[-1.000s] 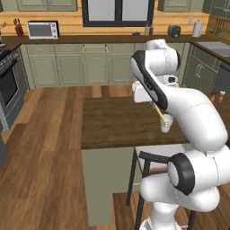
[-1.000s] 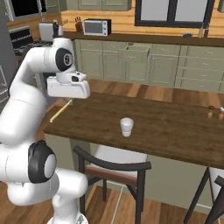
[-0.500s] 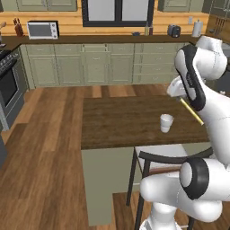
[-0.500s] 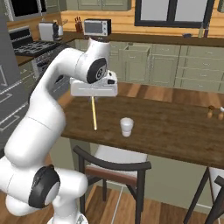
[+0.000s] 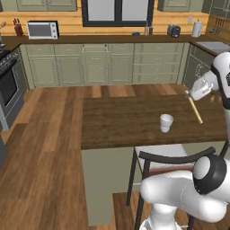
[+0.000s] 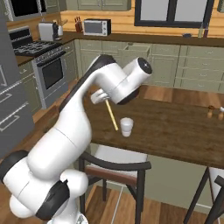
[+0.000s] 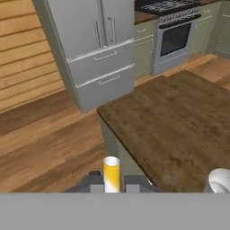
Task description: Take a straw from the drawer in front and place it inside the glass cup on the dining counter.
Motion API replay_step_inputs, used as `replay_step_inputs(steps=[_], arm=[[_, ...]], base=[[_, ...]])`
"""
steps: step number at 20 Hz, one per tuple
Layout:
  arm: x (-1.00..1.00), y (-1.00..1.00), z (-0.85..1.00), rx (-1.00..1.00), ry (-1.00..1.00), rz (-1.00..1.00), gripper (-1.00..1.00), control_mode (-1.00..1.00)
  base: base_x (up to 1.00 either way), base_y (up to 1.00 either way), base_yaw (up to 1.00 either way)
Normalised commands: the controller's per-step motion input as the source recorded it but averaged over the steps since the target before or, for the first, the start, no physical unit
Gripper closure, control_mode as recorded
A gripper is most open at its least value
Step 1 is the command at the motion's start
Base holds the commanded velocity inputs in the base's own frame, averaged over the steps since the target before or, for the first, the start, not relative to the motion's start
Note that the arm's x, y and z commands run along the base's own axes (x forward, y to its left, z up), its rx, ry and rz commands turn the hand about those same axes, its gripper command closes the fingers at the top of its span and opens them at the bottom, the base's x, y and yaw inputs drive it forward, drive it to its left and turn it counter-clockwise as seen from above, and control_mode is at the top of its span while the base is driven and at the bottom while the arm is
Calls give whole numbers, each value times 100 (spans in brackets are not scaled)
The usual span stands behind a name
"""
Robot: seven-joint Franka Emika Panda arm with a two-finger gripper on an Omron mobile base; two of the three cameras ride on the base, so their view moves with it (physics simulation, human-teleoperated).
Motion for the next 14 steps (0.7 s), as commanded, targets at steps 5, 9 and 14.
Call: replay_step_inputs(steps=[5, 9, 14], arm=[[20, -13, 0, 26, -41, 39, 100, -100], [46, -36, 0, 27, -23, 32, 100, -100], [73, -30, -3, 21, 0, 20, 100, -100]], base=[[0, 0, 0], [0, 0, 0], [0, 0, 0]])
